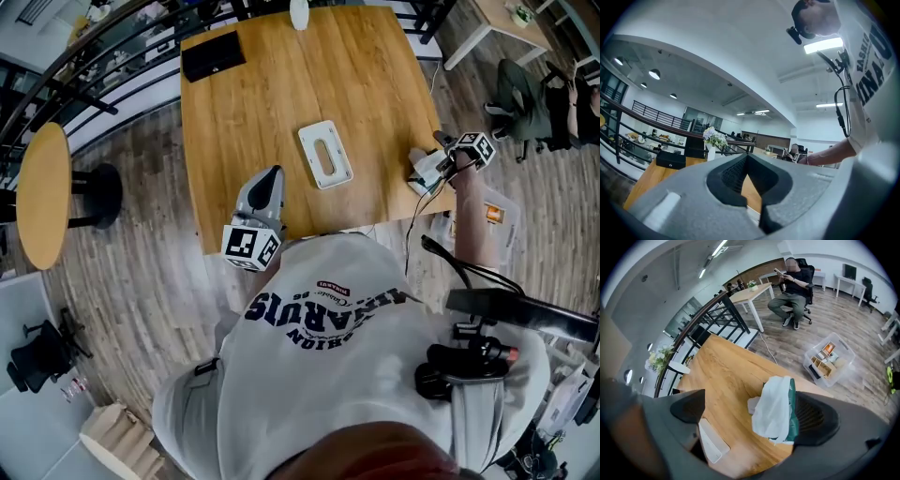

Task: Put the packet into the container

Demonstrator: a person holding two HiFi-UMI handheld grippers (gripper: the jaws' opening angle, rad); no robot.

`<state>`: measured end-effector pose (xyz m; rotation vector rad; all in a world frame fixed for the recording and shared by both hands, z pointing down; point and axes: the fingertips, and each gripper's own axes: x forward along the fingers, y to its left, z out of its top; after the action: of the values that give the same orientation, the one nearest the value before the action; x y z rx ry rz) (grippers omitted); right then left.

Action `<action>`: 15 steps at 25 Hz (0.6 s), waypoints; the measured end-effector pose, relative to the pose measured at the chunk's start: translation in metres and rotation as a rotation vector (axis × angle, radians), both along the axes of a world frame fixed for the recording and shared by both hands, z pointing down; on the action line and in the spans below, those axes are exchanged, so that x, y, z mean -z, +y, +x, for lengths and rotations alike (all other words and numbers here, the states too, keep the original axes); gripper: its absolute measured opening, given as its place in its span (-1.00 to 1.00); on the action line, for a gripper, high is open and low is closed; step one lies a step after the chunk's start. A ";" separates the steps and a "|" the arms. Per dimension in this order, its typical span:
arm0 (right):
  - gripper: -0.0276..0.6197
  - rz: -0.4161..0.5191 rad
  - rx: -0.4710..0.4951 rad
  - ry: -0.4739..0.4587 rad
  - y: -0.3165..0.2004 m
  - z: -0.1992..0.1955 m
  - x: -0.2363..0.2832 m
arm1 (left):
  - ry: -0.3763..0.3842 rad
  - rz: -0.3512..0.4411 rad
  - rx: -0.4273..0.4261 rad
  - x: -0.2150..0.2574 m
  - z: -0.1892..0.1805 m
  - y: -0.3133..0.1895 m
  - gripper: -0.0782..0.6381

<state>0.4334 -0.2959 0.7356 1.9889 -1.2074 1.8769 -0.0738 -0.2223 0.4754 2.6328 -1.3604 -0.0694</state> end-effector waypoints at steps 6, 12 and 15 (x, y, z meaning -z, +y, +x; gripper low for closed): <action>0.90 -0.106 -0.011 0.002 0.008 0.003 -0.043 | -0.015 -0.013 0.008 -0.002 -0.003 0.001 -0.79; 0.90 -0.183 -0.017 -0.037 0.010 0.006 -0.083 | -0.032 -0.020 0.020 -0.003 -0.004 -0.002 -0.79; 0.90 -0.219 -0.021 -0.054 0.009 0.009 -0.100 | -0.041 -0.026 0.029 -0.009 -0.001 -0.007 -0.79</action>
<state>0.4420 -0.2868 0.8361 1.8532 -0.9499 1.9885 -0.0746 -0.2292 0.4842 2.6070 -1.4026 -0.0018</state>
